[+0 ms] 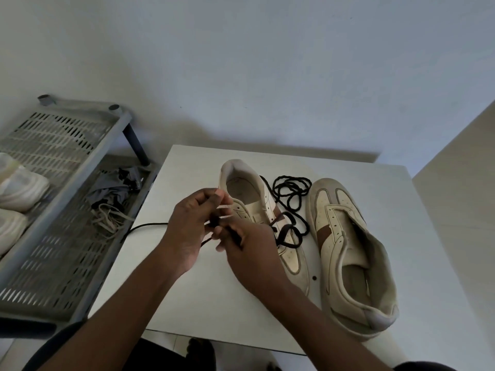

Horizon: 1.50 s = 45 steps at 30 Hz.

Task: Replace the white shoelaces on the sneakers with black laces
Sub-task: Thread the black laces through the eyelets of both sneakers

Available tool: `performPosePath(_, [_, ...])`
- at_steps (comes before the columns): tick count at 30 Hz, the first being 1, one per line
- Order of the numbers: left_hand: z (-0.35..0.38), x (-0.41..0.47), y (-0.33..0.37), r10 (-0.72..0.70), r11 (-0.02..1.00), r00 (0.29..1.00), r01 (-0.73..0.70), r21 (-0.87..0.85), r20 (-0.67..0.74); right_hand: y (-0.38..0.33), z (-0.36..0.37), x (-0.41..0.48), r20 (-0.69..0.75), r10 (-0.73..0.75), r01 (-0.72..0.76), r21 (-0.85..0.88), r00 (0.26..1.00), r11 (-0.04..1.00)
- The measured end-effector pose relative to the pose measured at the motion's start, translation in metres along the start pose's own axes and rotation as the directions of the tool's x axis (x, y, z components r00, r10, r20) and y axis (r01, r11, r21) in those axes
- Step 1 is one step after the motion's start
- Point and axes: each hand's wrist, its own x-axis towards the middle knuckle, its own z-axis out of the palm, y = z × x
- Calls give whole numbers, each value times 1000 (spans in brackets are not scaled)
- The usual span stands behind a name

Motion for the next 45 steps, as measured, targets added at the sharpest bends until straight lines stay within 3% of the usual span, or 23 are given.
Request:
performPosePath(3, [4,-1,1,-31,976,994,53,209,-107,2,-7,4,-93,123,-111,128,988,986])
performPosePath(5, [4,-3,-1,33,876,967,94,473,-253,4,-8,7,-136,240,-204,234,961,951])
performPosePath(6, [5,-3,-1,44,845,957,117,522,-286,6,-8,8,-161,266,-223,242,950,944])
performPosePath(9, [15,-7,3,-14,900,981,96,426,-193,6,-7,7,-147,196,-177,135,970,975])
performPosePath(12, [25,-6,4,78,918,992,-33,394,-100,7,-2,4,-73,80,-81,-10,994,997])
performPosePath(16, [31,0,0,131,964,976,-84,251,-176,7,-14,9,-60,27,-35,-130,998,991])
performPosePath(19, [35,5,-5,135,968,963,-78,239,-232,12,-45,22,-149,131,-154,-155,980,976])
performPosePath(21, [40,4,-11,146,911,971,-56,408,-191,22,-67,30,-216,192,-234,-189,957,954])
performPosePath(23, [47,1,-14,133,817,984,-41,575,-119,34,-74,34,-166,247,-285,-271,955,919])
performPosePath(26, [55,0,-18,195,737,978,-99,669,-70,47,-60,35,-56,326,-320,-404,944,857])
performPosePath(29, [57,6,-24,266,606,964,-149,782,-22,51,-53,39,-30,320,-288,-525,947,801])
performPosePath(31, [60,8,-27,264,579,965,-153,801,-6,52,-56,43,-29,325,-289,-537,945,793])
performPosePath(35, [63,12,-31,289,507,957,-126,853,-31,50,-68,44,-39,325,-307,-452,945,837])
performPosePath(38, [64,9,-30,273,458,959,-58,887,-78,54,-77,45,-55,453,-455,-202,890,867])
performPosePath(41, [70,4,-31,329,364,941,-45,930,-83,56,-77,44,-42,614,-609,89,789,788])
performPosePath(45, [75,2,-41,336,209,939,0,978,-72,55,-75,41,3,708,-685,254,706,683])
